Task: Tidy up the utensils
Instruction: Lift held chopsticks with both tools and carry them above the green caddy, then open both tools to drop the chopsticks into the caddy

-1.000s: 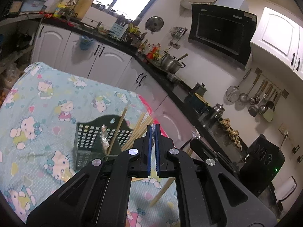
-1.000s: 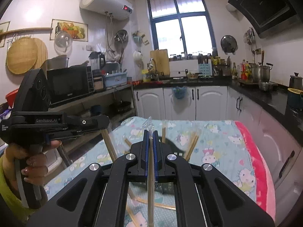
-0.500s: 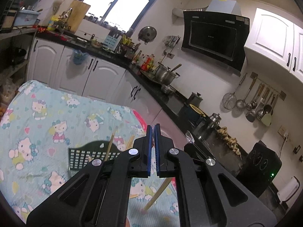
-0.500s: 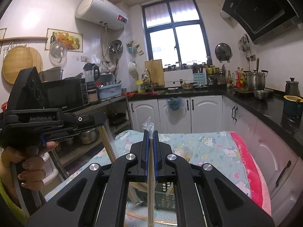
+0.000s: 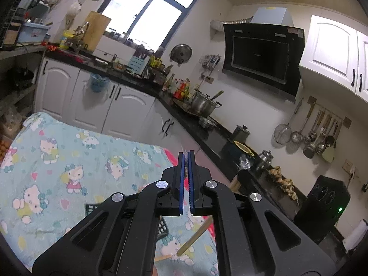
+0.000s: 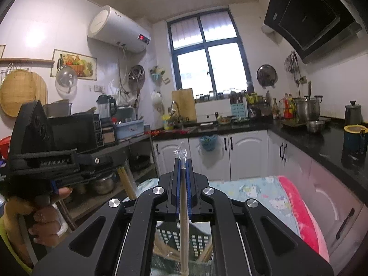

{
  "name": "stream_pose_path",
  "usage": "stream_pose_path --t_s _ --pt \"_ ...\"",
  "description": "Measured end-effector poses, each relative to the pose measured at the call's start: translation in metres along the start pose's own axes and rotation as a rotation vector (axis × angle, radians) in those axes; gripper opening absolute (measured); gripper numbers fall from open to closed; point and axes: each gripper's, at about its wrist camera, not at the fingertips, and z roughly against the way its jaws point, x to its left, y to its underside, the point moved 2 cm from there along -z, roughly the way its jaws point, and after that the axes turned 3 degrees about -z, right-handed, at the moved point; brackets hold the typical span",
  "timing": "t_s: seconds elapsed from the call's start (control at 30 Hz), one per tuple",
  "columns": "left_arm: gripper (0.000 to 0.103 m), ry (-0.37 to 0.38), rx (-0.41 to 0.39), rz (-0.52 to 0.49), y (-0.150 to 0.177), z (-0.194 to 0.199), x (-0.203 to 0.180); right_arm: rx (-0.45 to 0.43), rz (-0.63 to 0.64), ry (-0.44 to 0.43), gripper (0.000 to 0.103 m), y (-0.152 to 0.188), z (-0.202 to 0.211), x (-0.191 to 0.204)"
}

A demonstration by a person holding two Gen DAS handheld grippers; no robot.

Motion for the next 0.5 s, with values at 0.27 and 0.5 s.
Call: stream_pose_path --t_s 0.27,0.5 --pt "0.001 -0.022 -0.012 0.002 0.003 -0.011 0.008 -0.054 -0.016 0.000 0.004 -0.011 -0.017 -0.004" --pt "0.001 -0.026 -0.017 0.011 0.007 -0.019 0.013 -0.103 -0.002 0.032 0.005 -0.012 -0.033 -0.006"
